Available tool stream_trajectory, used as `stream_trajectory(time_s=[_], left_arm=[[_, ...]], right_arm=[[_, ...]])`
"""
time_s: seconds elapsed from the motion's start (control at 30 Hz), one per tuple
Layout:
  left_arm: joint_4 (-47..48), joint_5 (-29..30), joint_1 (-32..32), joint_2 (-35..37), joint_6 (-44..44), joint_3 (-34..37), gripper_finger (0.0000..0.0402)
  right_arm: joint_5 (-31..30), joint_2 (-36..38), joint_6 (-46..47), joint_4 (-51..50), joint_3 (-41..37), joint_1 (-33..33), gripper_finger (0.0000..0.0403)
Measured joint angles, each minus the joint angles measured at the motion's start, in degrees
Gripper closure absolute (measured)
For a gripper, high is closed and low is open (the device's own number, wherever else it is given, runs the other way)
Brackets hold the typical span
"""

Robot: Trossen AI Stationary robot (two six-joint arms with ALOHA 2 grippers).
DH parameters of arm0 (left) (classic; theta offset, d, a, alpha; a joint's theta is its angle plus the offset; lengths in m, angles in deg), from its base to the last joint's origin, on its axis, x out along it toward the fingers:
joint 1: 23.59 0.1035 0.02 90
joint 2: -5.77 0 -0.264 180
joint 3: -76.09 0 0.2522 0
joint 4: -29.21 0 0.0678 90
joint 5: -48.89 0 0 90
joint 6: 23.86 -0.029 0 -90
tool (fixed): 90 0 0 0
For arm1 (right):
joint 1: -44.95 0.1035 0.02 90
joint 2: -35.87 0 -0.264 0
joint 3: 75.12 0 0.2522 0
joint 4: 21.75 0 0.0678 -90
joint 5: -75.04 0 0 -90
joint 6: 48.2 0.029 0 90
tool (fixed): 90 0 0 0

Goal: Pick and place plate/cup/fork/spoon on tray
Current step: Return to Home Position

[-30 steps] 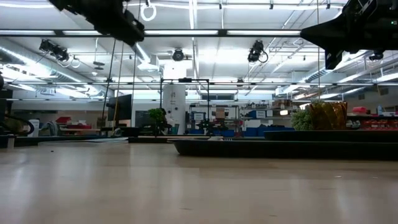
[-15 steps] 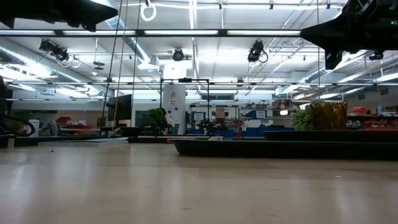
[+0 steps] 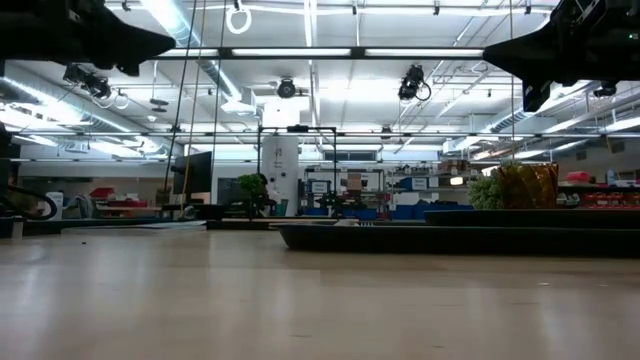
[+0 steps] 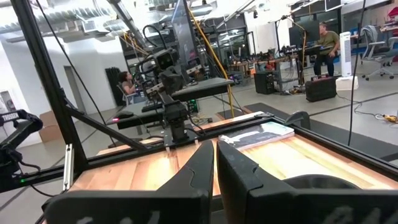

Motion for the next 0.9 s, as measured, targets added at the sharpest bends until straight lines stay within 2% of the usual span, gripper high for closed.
stream_trajectory(time_s=[0.3, 0.43, 0.6, 0.9], left_arm=[[0.2, 0.87, 0.0, 7.03, 1.62, 6.37, 0.0393], [0.48, -2.12, 0.0, 10.05, 4.61, 8.34, 0.0393], [0.51, -8.36, -0.21, 9.8, 9.1, 8.43, 0.0393], [-0.73, -8.04, -0.35, 9.38, 10.64, 8.41, 0.0392]], right_arm=[[0.0, 0.01, 0.01, 0.01, 0.0, 0.01, 0.0376], [0.0, 0.0, -0.01, -0.01, 0.0, 0.01, 0.0376], [0.0, 0.0, 0.0, -0.01, 0.0, 0.0, 0.0376], [0.0, 0.0, -0.01, -0.01, 0.0, 0.0, 0.0376]])
